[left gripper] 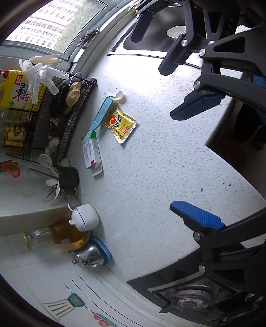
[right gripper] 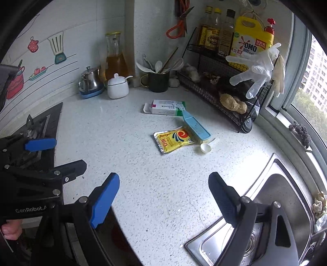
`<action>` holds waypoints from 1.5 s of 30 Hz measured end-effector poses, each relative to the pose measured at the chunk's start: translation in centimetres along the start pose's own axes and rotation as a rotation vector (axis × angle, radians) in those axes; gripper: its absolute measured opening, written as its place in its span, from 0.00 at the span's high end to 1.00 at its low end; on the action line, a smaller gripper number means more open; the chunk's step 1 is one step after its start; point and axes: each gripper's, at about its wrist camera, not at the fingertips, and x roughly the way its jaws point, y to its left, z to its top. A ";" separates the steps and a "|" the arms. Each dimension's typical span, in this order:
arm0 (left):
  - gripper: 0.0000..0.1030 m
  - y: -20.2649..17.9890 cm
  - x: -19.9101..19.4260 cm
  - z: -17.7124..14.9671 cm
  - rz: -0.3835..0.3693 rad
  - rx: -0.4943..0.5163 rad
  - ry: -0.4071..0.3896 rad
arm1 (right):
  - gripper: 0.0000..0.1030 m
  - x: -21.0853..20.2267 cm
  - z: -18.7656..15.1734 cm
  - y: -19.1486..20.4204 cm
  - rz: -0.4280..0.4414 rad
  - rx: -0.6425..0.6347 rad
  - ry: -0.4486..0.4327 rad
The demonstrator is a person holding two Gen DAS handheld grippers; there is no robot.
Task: Collect trash
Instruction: 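Raise both tools back over the counter toward the yeast packet and brush, then grasp the yellow Angel yeast packet with the left tool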
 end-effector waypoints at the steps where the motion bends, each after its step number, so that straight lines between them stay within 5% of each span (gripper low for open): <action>1: 0.23 -0.4 0.7 0.7 -0.005 0.012 0.006 | 0.15 0.4 0.3 -0.7 -0.004 0.012 0.008; 21: 0.23 -7.2 12.1 10.8 -0.192 0.314 0.150 | 0.15 6.2 2.2 -8.6 -0.188 0.300 0.141; 34: 0.23 -9.5 20.2 11.9 -0.307 0.520 0.296 | 0.15 11.0 0.4 -9.8 -0.269 0.456 0.269; 39: 0.22 -10.3 21.8 11.4 -0.291 0.613 0.264 | 0.15 12.3 0.1 -10.7 -0.289 0.520 0.293; 45: 0.22 -10.5 22.2 12.1 -0.305 0.606 0.294 | 0.15 12.5 0.5 -11.1 -0.271 0.498 0.307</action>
